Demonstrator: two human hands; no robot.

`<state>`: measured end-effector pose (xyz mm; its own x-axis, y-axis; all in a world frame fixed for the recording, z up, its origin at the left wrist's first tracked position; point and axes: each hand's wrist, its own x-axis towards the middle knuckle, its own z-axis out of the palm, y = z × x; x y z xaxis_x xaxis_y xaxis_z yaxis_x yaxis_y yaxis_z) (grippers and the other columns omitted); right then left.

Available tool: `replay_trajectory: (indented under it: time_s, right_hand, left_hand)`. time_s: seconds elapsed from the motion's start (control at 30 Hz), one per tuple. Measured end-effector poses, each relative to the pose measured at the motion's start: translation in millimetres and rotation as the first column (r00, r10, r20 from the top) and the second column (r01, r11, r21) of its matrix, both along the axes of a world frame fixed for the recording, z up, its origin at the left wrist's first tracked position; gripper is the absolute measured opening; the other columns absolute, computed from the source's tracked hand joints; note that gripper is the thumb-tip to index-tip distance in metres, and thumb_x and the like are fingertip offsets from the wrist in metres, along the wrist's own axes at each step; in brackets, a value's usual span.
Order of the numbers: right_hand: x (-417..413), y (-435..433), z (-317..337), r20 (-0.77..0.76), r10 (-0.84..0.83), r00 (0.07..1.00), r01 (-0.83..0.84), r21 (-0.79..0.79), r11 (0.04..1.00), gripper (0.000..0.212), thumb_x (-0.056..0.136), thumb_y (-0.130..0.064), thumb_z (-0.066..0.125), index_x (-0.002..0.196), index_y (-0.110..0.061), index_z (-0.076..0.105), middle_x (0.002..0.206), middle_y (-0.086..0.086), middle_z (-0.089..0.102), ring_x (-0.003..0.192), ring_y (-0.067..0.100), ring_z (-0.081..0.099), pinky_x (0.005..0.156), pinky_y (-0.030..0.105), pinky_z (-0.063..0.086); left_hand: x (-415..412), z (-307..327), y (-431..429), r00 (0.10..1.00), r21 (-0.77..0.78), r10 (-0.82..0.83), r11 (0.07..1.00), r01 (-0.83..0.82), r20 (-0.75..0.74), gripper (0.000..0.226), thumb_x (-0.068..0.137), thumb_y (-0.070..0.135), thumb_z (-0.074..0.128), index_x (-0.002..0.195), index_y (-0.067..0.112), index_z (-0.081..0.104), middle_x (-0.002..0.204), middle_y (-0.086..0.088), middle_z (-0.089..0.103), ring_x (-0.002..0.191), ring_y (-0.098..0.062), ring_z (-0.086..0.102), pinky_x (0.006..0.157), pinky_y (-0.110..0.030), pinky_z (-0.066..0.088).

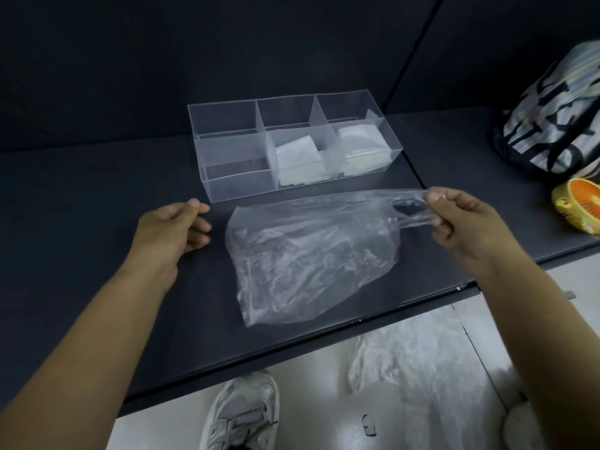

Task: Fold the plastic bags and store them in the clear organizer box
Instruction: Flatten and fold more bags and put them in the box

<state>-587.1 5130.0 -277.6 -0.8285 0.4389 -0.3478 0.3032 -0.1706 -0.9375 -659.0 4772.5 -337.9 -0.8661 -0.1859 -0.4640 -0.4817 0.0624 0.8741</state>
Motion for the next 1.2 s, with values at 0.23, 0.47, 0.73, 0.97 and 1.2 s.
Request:
replay_trajectory:
  time_s: [0.23, 0.47, 0.73, 0.97, 1.2]
  right_hand:
    - [-34, 16, -8, 0.071, 0.222, 0.972, -0.231, 0.169, 0.958, 0.017, 0.094, -0.007, 0.055, 0.089, -0.019, 0.067, 0.059, -0.011, 0.061, 0.054, 0.001, 0.049, 0.053, 0.011, 0.043]
    - [-37, 32, -13, 0.027, 0.124, 0.992, -0.127, 0.201, 0.971, 0.014, 0.088, 0.000, 0.062, 0.095, -0.012, 0.066, 0.060, -0.004, 0.068, 0.056, 0.003, 0.061, 0.057, 0.013, 0.050]
    - [-56, 29, -19, 0.001, -0.093, 0.996, 0.092, 0.110, 0.990, 0.010, 0.091, 0.000, 0.059, 0.094, -0.009, 0.061, 0.086, 0.007, 0.069, 0.073, 0.009, 0.066, 0.073, 0.017, 0.055]
    - [-26, 3, -22, 0.061, 0.412, 0.909, -0.417, 0.154, 0.896, 0.048, 0.086, -0.058, 0.054, 0.122, -0.027, 0.059, 0.128, -0.007, 0.062, 0.123, 0.007, 0.053, 0.105, 0.032, 0.039]
    - [14, -32, -42, 0.252, 0.687, 0.681, -0.711, 0.450, 0.540, 0.064, 0.075, -0.020, 0.081, 0.123, -0.050, 0.052, 0.140, -0.020, 0.035, 0.132, -0.001, 0.035, 0.112, 0.024, 0.027]
  left_hand:
    - [2, 11, 43, 0.938, 0.194, -0.273, 0.953, 0.233, 0.212, 0.032, 0.083, 0.038, 0.070, 0.099, 0.011, 0.069, 0.088, -0.003, 0.073, 0.067, -0.011, 0.068, 0.057, -0.024, 0.055]
    - [-3, -5, 31, 0.993, 0.194, -0.008, 0.981, -0.015, 0.117, 0.006, 0.087, 0.009, 0.066, 0.086, 0.015, 0.068, 0.064, 0.008, 0.070, 0.053, 0.000, 0.063, 0.049, -0.012, 0.051]
    - [-14, -3, 25, 0.990, -0.021, 0.102, 0.994, -0.104, -0.099, 0.017, 0.089, 0.017, 0.065, 0.105, 0.011, 0.069, 0.100, -0.005, 0.070, 0.081, -0.009, 0.065, 0.080, -0.021, 0.053]
    - [30, 8, 18, 0.996, 0.245, 0.078, 0.965, -0.088, 0.052, 0.025, 0.089, 0.043, 0.060, 0.097, 0.020, 0.063, 0.096, 0.003, 0.072, 0.088, -0.009, 0.069, 0.073, -0.025, 0.056]
    - [95, 2, 15, 0.956, 0.354, -0.154, 0.933, 0.057, 0.250, 0.058, 0.056, 0.042, 0.079, 0.104, 0.011, 0.069, 0.100, -0.007, 0.074, 0.092, -0.021, 0.071, 0.077, -0.035, 0.055]
